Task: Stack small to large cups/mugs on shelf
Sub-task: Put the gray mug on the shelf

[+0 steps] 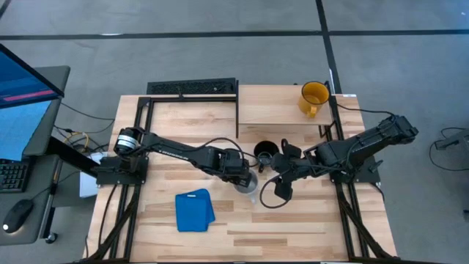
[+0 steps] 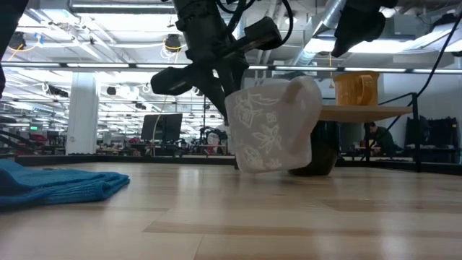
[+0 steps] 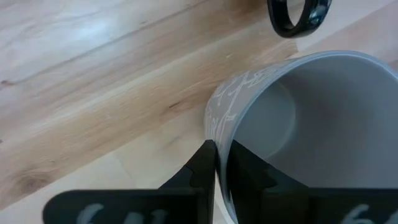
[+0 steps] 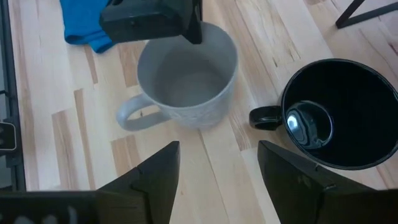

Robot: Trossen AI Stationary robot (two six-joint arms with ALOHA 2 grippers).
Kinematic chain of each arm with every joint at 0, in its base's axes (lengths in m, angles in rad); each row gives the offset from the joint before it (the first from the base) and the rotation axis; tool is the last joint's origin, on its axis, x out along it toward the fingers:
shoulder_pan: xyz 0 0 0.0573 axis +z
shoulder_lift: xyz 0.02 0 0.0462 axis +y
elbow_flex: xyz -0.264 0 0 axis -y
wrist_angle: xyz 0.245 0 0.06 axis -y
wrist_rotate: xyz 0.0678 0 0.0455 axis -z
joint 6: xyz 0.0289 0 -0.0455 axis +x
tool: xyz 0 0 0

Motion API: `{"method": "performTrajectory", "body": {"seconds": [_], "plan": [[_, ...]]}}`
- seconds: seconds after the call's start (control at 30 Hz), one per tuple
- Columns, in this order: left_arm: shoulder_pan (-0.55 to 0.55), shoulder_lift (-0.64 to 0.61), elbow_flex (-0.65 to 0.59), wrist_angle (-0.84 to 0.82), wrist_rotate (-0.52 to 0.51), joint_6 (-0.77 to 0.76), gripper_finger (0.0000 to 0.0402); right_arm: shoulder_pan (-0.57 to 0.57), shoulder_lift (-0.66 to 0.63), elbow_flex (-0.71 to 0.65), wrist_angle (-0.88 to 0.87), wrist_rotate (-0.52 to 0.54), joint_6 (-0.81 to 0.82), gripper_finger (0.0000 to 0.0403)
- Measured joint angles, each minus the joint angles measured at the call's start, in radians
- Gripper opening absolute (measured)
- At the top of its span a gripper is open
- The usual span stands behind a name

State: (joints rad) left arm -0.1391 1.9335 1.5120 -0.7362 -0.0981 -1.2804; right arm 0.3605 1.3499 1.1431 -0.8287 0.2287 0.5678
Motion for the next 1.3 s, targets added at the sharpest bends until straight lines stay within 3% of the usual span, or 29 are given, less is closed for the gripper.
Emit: {"method": "performTrajectory", "body": {"seconds": [1.3], "plan": [[0.000, 0.000, 0.000, 0.003, -0.018, -0.037, 0.0029, 0.000, 0.000, -0.001, -0.009, 0.000, -0.002, 0.0240]]}}
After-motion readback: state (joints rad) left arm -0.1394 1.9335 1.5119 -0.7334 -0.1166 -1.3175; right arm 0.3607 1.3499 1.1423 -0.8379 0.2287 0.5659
